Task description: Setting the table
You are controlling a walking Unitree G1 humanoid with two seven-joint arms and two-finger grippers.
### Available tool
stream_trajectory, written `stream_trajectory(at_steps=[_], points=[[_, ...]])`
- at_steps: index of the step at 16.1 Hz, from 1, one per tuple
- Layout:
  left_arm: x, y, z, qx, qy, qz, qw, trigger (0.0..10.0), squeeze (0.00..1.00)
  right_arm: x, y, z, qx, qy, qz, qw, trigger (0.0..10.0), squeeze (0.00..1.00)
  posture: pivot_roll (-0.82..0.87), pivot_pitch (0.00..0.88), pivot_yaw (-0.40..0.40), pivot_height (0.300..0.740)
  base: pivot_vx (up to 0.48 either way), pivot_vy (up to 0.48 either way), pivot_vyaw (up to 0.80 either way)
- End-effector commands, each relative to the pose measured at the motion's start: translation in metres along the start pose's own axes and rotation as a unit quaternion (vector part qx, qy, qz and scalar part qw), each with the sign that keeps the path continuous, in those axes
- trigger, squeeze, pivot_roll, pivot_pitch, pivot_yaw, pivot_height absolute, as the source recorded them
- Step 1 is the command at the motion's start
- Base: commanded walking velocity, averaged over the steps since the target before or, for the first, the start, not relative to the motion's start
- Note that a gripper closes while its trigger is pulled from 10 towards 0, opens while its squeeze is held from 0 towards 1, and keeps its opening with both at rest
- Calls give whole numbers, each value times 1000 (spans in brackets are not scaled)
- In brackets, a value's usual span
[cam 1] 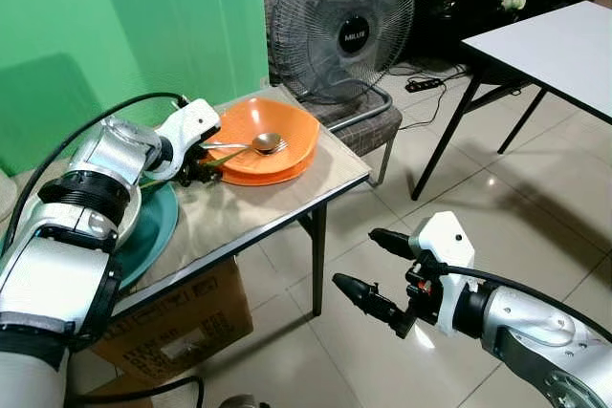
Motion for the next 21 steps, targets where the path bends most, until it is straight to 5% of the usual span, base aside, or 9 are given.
stream_trajectory(at_steps=[1,3,7,21], points=[[5,-2,2,6,3,-4,1000,4000,0,2,-1,-4,-8,-9,-3,1000,10000,0,-73,0,62,740,0,0,0],[6,-2,2,6,3,-4,1000,3882,0,2,-1,-4,-9,-9,-3,1000,10000,0,-73,0,62,740,0,0,0],[6,-2,4,8,4,-3,1000,0,0,2,0,-5,-9,-10,-4,1000,10000,0,-72,0,62,740,0,0,0],[19,-7,1,-6,20,-33,999,0,0,1,-3,-3,-11,-14,-1,1000,10000,0,-80,0,69,740,0,0,0]])
Point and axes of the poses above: a point about 5 cm out from each wrist's last joint towards the gripper, its own y axis pointing out of the wrist towards the gripper, its own x axis along the axis of the wrist's last joint, z = x × y, the point moved 6 cm from there along y, pointing out of the wrist towards the gripper, and after that the axes turned 15 degrees about -y, right-handed, at the moved point
